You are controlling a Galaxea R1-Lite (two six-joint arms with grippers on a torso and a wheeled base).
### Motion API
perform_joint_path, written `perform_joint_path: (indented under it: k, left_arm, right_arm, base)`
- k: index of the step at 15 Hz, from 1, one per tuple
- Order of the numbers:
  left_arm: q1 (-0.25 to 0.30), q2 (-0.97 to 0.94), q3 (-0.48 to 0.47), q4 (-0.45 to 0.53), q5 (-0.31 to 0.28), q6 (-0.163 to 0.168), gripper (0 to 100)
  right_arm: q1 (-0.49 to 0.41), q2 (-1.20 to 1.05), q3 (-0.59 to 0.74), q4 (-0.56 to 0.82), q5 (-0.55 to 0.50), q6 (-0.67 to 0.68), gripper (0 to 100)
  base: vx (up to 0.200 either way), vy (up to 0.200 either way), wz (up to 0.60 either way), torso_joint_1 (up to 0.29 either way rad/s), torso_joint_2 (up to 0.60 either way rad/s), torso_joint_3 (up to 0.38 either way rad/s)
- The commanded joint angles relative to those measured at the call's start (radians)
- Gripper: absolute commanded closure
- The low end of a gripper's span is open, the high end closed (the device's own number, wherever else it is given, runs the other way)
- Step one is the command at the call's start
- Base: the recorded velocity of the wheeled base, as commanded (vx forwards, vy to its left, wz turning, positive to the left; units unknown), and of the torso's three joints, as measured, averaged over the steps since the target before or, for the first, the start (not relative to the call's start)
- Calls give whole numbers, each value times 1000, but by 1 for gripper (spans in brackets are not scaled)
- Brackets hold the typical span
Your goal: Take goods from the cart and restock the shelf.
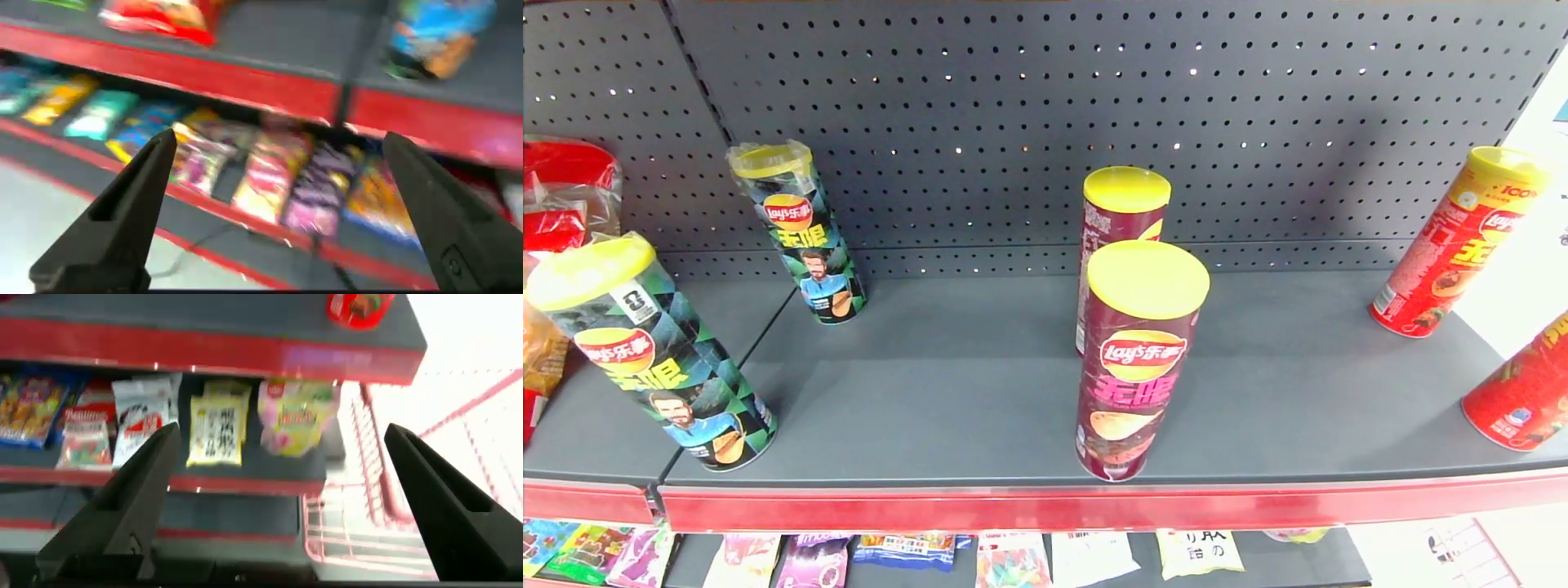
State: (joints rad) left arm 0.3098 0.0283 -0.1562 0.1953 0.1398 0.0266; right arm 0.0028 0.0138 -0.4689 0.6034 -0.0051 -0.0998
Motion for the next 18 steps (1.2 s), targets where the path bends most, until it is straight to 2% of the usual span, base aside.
perform_joint_path:
  k: [1, 2, 3, 4, 6, 7, 8, 9, 10, 11, 12, 13, 14, 16, 17, 18]
  left_arm:
    - [12, -28, 64, -43, -2, -8, 0]
    - [12, -28, 64, -43, -75, -10, 0]
    - [11, -28, 64, -43, -112, -10, 0]
    - [9, -28, 66, -43, -118, -10, 0]
    - [-5, -8, 64, -43, -121, -11, 0]
    - [-41, 58, 66, -43, -157, -11, 0]
    - [-41, 58, 66, -43, -157, -11, 0]
    - [-193, 81, 66, -45, -221, -5, 0]
    - [-333, 64, 66, -45, -221, -7, 0]
    - [-379, 53, 67, -48, -221, -4, 0]
    - [-359, 44, 72, -54, -218, 6, 0]
    - [-345, 33, 83, -86, -193, 12, 0]
    - [-299, -16, 89, -99, -129, 13, 0]
    - [-298, -25, 90, -102, 24, 12, 0]
    - [-299, -28, 92, -102, 12, 13, 0]
    - [-301, -28, 110, -123, -108, 36, 0]
  right_arm:
    - [-1, -12, 197, -327, -21, -9, 0]
    - [-1, -12, 401, -603, -116, -43, 0]
    - [-1, -12, 469, -706, -165, -57, 0]
    - [-1, -12, 461, -665, -165, -47, 0]
    - [-1, -12, 469, -666, -121, -24, 0]
    - [-1, -12, 464, -659, 66, 6, 0]
    - [-1, -12, 464, -659, 66, 6, 0]
    - [-3, -12, 467, -656, 166, 8, 0]
    - [-3, -12, 466, -648, 154, 11, 0]
    - [-4, -9, 469, -642, 116, 25, 0]
    - [-3, -12, 466, -594, 11, 103, 0]
    - [-3, -12, 467, -599, -15, 115, 0]
    - [-3, -12, 467, -599, -19, 115, 0]
    - [0, -9, 467, -600, 22, 97, 0]
    - [0, -9, 467, -600, 31, 97, 0]
    - [-1, -12, 469, -600, 33, 101, 0]
  base:
    - [0, 0, 0, 0, 0, 0]
    - [0, 0, 0, 0, 0, 0]
    - [0, 0, 0, 0, 0, 0]
    - [0, 0, 0, 0, 0, 0]
    - [0, 0, 0, 0, 0, 0]
    - [0, 0, 0, 0, 0, 0]
    - [0, 0, 0, 0, 0, 0]
    - [0, 0, 0, 0, 0, 0]
    - [0, 0, 0, 0, 0, 0]
    - [0, 0, 0, 0, 0, 0]
    - [0, 0, 0, 0, 0, 0]
    - [0, 0, 0, 0, 0, 0]
    - [0, 0, 0, 0, 0, 0]
    - [0, 0, 0, 0, 0, 0]
    - [0, 0, 0, 0, 0, 0]
    - [0, 0, 0, 0, 0, 0]
